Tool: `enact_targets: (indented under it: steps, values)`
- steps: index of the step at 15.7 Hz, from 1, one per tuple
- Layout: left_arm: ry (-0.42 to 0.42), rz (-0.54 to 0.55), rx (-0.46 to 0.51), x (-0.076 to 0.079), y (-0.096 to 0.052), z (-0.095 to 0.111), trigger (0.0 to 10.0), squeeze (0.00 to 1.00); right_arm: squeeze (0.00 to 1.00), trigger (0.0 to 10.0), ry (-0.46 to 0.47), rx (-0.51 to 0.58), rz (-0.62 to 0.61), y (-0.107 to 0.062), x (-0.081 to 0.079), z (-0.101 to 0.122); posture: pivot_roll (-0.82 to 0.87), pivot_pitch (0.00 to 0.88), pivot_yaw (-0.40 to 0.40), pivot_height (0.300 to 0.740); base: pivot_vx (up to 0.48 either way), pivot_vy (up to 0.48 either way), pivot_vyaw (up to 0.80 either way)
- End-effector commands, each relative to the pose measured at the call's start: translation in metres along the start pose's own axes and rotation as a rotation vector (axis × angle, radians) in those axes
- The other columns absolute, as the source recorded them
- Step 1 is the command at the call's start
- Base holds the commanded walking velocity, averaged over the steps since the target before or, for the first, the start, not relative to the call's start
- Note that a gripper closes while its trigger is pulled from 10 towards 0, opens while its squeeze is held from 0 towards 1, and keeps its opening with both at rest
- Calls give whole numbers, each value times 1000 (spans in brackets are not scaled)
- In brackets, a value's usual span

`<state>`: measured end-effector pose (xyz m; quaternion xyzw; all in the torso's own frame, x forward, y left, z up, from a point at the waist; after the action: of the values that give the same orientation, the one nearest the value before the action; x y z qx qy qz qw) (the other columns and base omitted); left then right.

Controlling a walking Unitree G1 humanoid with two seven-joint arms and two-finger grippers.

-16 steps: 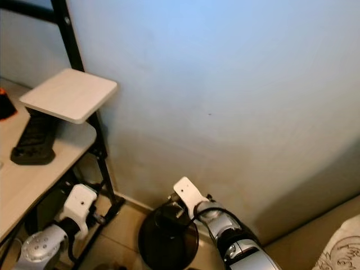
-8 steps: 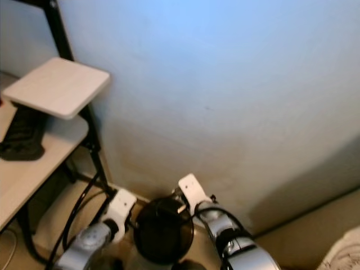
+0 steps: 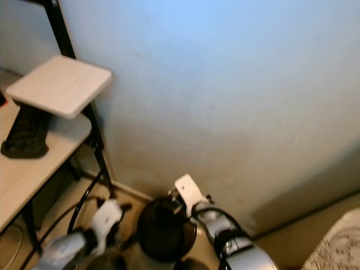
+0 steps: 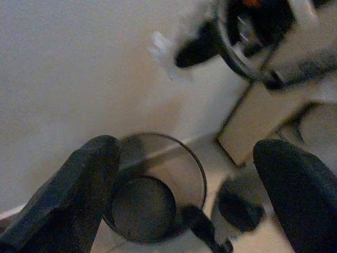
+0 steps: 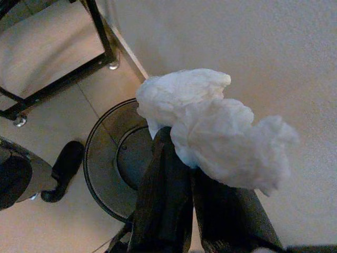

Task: Clean up the room

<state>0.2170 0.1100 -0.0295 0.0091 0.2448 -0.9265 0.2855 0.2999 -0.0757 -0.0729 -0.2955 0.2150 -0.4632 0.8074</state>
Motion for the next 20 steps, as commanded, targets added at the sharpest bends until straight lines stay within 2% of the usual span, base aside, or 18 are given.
enact_targets:
  steps: [1, 2, 3, 6, 8, 14, 15, 16, 17, 18, 19, 20]
  values:
    - [37, -45, 32, 3, -5, 7, 10000, 0, 0, 10000, -21, -21, 4, -1, 2, -6, 140, 119, -102, 740, 0, 0, 0]
    - [34, -61, 28, 3, -11, 6, 10000, 0, 0, 10000, -29, -20, 7, -1, 1, -6, 139, 122, -104, 740, 0, 0, 0]
    - [39, -68, 33, -2, -26, 8, 10000, 0, 0, 10000, -20, -6, 17, -1, 0, -1, 142, 124, -108, 740, 0, 0, 0]
    - [-34, 2, 92, -23, -38, 25, 10000, 0, 0, 10000, -2, 22, 44, 0, -4, 8, 146, 131, -116, 740, 0, 0, 0]
    - [-39, 40, 110, -33, -39, 31, 10000, 0, 0, 10000, 12, 13, 60, 1, -6, 8, 155, 134, -125, 740, 0, 0, 0]
    - [-45, 7, 104, -30, -39, 36, 10000, 0, 0, 10000, -32, -12, 83, 2, -12, 6, 159, 142, -125, 740, 0, 0, 0]
    - [-46, -9, 103, -29, -39, 36, 10000, 0, 24, 10000, -40, -37, 98, 2, -14, 2, 159, 142, -124, 740, 0, 0, 0]
    - [-50, -27, 105, -26, -39, 37, 10000, 0, 576, 10000, -63, -70, 112, 2, -16, -5, 158, 143, -122, 740, 0, 0, 0]
    - [-50, -38, 103, -25, -38, 37, 10000, 0, 608, 10000, -90, -78, 115, 2, -17, -7, 156, 144, -122, 740, 0, 0, 0]
    - [-48, -51, 96, -23, -38, 37, 10000, 0, 769, 10000, -94, -81, 111, 1, -17, -9, 157, 146, -120, 740, 0, 0, 0]
    - [-46, -52, 92, -22, -39, 36, 10000, 0, 1000, 10000, -51, -76, 101, 2, -16, -9, 154, 146, -118, 740, 0, 0, 0]
    - [-52, -51, 89, -22, -39, 36, 10000, 0, 1000, 10000, -41, -79, 106, 2, -17, -9, 156, 147, -117, 740, 0, 0, 0]
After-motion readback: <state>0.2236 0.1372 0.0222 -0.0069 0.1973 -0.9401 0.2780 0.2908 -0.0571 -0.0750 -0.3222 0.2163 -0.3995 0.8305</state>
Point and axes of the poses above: a point about 5 cm out from each wrist's last joint towards the gripper, its own y axis pointing out of the wrist towards the gripper, its own z axis along the axis of the wrist's last joint, x = y × z, the point moved 6 cm from there along y, pointing out of the wrist towards the gripper, and after that the axes turned 11 degrees about y, right-handed, at the moved point
